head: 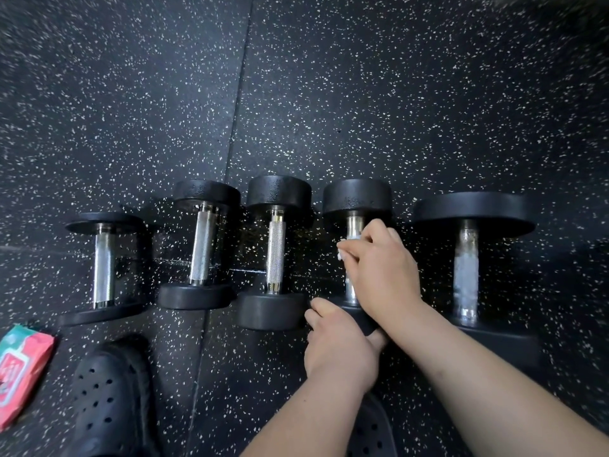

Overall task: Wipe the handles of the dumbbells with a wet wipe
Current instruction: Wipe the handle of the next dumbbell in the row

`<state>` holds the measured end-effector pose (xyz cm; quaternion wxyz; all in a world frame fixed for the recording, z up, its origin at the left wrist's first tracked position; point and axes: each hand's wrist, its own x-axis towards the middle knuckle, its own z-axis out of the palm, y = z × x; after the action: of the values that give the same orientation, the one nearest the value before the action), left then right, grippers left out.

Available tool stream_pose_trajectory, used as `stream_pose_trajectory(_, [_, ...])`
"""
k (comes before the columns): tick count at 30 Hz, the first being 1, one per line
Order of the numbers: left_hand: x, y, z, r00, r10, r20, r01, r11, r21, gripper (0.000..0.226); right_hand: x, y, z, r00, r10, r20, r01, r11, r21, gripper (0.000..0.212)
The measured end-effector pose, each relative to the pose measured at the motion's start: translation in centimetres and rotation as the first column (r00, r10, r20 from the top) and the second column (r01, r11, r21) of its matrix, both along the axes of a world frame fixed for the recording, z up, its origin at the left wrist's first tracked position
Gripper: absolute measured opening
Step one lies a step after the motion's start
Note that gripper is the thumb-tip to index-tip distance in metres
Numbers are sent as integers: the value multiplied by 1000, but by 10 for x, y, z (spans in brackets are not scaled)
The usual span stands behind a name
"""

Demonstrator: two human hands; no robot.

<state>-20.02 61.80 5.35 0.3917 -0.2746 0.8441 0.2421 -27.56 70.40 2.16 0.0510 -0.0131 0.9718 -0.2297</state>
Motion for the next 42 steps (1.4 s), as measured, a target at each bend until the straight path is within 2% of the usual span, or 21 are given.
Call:
stream_pose_trajectory(8, [0,0,0,1000,16,-21,-15,1000,6,93,9,5,5,981,-193,10,191,960,-205,9])
stream_pose_trajectory(14, [1,0,0,999,28,-28,-27,999,16,101,7,14,11,941,-327,92,338,922,-190,10])
stream_pose_trajectory(24, [1,1,0,999,20,-27,-20,1000,-7,104,-3,8,22,934,-305,188,336,927,-164,16])
stream_pose_trajectory(27, [1,0,0,999,14,-31,-14,1000,-4,105,-4,11,17,931,-307,196,337,930,-146,10])
stream_pose_trajectory(30, [1,0,0,1000,10,-28,-10,1000,-9,106,-3,13,10,899,-359,251,417,877,-239,2])
stream_pose_trajectory(32, [1,0,0,999,10,-31,-11,1000,-10,104,-3,11,7,880,-371,297,452,847,-281,8])
stream_pose_trajectory(35, [2,0,0,999,5,-31,-5,1000,-1,105,-12,11,-13,754,-412,511,618,707,-343,15])
stream_pose_trajectory(37, [2,0,1,999,3,-38,-4,1000,-5,106,-21,10,-21,621,-379,687,752,537,-383,18])
stream_pose_trajectory(39, [2,1,2,999,6,-44,-7,1000,-6,105,-28,5,-14,489,-299,820,850,373,-371,30])
stream_pose_trajectory(40, [2,0,2,999,9,-45,-9,1000,-2,105,-30,4,-9,445,-251,860,875,325,-358,37])
stream_pose_trajectory(42, [2,0,3,999,14,-42,-14,1000,9,104,-32,4,-5,424,-188,886,891,260,-372,46])
